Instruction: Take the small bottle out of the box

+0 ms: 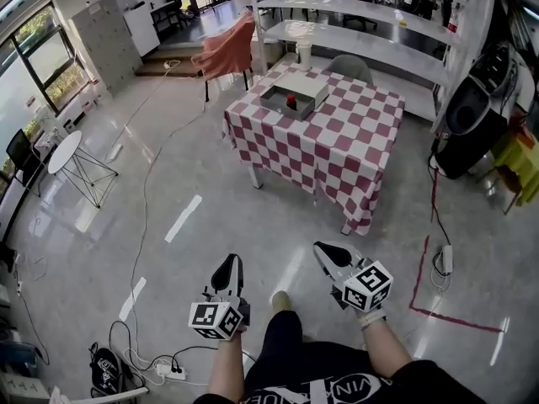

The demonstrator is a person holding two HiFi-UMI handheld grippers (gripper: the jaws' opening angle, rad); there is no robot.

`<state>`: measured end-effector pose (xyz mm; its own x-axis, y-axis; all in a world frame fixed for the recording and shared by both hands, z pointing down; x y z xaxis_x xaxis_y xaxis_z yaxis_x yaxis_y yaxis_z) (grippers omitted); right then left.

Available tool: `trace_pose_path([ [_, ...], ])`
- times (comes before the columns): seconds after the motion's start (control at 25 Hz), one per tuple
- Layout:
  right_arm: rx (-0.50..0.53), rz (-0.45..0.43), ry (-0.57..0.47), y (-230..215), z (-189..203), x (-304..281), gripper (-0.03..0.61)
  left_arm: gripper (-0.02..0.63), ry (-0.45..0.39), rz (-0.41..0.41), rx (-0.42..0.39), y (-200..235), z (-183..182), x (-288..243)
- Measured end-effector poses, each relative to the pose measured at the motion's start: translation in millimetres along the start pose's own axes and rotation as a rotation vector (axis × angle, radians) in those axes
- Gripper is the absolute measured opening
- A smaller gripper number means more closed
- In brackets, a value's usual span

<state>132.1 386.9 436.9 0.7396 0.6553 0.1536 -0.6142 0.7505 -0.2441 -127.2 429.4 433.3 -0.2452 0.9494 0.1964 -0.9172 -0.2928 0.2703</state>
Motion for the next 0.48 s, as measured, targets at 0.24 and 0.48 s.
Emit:
trace_pose_path([
  [0.24, 0.044, 0.020, -0.066, -32.0, -19.8, -37.2, 0.005, 0.028, -0.018, 0.086, -0.022, 15.8, -3.4, -68.5],
  [0.48, 0.087, 0.086, -0.086, -70.3, -33.8, -68.7, 0.005, 0.028, -0.012, 0.117, -0.041, 40.2, -2.2, -129.9],
])
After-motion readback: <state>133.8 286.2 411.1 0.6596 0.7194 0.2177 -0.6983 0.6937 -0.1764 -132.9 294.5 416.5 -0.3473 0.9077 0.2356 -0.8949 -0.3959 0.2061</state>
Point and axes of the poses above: the fingertips, and each gripper's own axes: x backward along the fingers, y to its left, z out of its underside, the point moved 6 cm from there along x, backward along the fingers, and after that the axes turned 15 degrees about -y, right-handed, at the moved point
